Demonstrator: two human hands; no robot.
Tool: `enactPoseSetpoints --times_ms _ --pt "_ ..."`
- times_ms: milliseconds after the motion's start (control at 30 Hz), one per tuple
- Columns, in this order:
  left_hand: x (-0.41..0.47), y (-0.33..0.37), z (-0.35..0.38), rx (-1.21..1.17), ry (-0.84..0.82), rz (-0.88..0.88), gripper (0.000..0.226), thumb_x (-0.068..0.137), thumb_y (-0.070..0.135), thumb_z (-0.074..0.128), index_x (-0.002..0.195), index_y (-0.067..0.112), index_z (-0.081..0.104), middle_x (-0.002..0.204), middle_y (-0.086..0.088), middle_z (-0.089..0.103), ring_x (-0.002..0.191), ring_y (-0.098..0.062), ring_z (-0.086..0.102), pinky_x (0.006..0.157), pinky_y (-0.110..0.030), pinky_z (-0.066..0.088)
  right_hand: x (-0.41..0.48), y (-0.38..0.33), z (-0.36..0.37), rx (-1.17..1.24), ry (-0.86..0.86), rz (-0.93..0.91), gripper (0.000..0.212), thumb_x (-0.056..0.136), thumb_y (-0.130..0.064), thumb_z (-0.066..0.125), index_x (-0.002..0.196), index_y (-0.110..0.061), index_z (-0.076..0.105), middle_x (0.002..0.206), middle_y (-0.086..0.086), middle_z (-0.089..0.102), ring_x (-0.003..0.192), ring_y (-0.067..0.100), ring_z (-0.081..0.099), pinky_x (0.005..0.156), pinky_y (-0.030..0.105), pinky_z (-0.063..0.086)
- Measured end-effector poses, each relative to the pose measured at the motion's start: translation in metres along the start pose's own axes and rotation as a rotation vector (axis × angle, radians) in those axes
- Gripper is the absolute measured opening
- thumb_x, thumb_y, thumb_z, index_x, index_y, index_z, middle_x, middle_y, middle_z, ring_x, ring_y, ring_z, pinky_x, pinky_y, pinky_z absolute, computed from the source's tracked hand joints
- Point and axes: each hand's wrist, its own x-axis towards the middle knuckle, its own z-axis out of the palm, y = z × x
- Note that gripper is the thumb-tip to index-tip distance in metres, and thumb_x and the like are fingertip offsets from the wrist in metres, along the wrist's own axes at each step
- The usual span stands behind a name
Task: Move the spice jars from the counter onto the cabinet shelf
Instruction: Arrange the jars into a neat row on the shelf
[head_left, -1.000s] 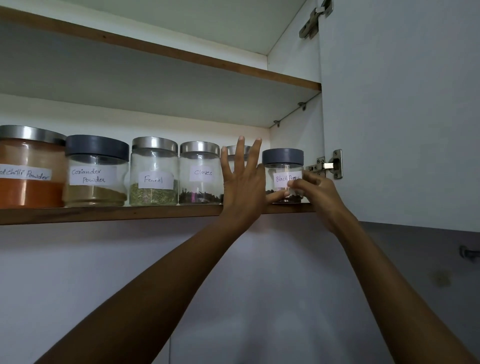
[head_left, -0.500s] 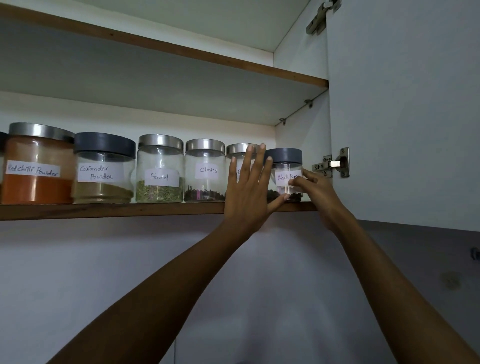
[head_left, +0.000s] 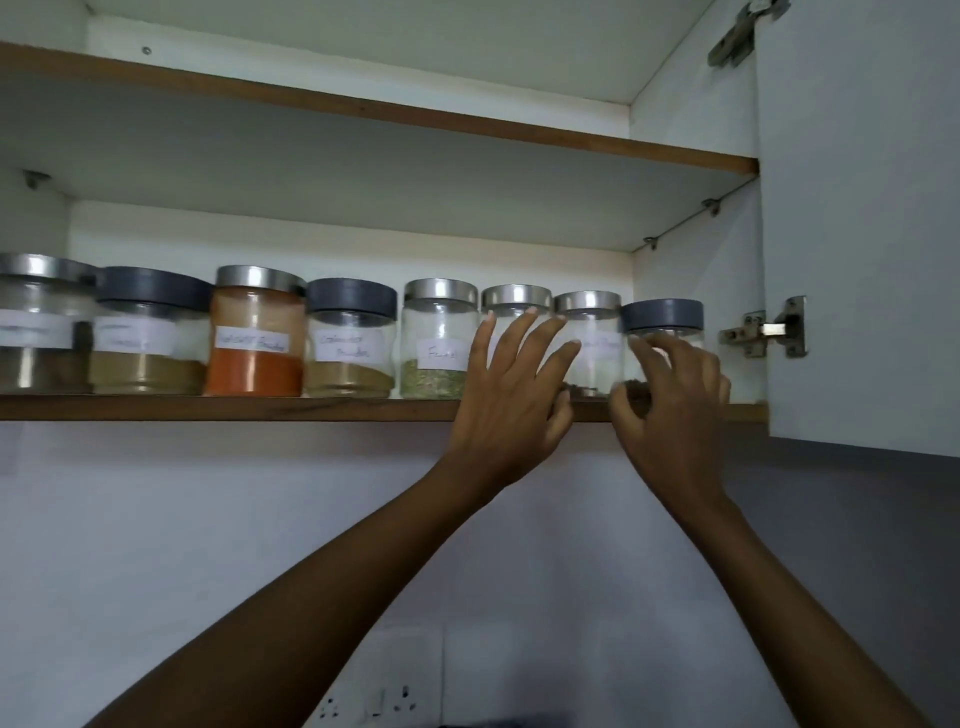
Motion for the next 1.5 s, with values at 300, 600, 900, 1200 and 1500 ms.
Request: enactPoseSetpoints --times_ms 300,600,900,1200,1500 --pt "-0.076 -0.113 -0.112 -0.002 -0.036 0.044 0.021 0.082 0.019 0.05 0.091 0.012 0.068 0.101 -0.004 0.067 0.099 -0.024 0.06 0.088 -0.035 0.04 -0.034 -0.139 0.031 0.116 0.012 -0.159 0.034 0.08 -0.022 0.049 0.105 -0.008 0.065 0.108 0.012 0.063 0.1 0.029 0.05 0.082 0.043 0.04" --pt "-0.14 -0.24 -0.221 0.16 -0.039 -0.088 0.019 0.08 0.016 0.05 0.09 0.012 0.066 0.104 -0.004 0.066 0.1 -0.026 0.059 0.082 -0.036 0.041 -0.048 -0.292 0.053 0.253 0.009 -0.188 0.026 0.077 -0.018 0.049 0.094 -0.007 0.065 0.101 0.011 0.063 0.092 0.031 0.051 0.078 0.041 0.04" --pt "-0.103 -0.349 -0.279 0.366 -0.408 -0.357 0.055 0.084 0.013 0.063 0.136 0.01 0.044 0.144 -0.011 0.04 0.123 -0.029 0.046 0.101 -0.039 0.037 -0.001 -0.421 0.076 0.193 -0.202 -0.339 0.043 0.079 -0.024 0.06 0.12 -0.011 0.059 0.13 0.011 0.053 0.119 0.03 0.048 0.101 0.043 0.028" --pt "-0.117 -0.385 -0.258 0.628 -0.672 -0.251 0.086 0.078 0.03 0.071 0.146 0.013 0.021 0.146 -0.007 0.035 0.133 -0.025 0.038 0.107 -0.063 -0.014 0.045 -0.441 0.116 -0.145 -0.677 -0.478 0.094 0.079 -0.044 0.067 0.147 -0.009 0.013 0.157 0.01 0.014 0.144 0.021 0.016 0.11 0.059 -0.008" --pt "-0.129 -0.407 -0.247 0.626 -0.606 -0.16 0.09 0.075 0.032 0.074 0.146 0.013 0.022 0.144 -0.006 0.036 0.13 -0.025 0.039 0.109 -0.057 -0.015 0.042 -0.438 0.144 -0.193 -0.559 -0.576 0.105 0.069 -0.049 0.074 0.146 -0.007 0.016 0.147 0.01 0.031 0.133 0.026 0.034 0.113 0.057 -0.002"
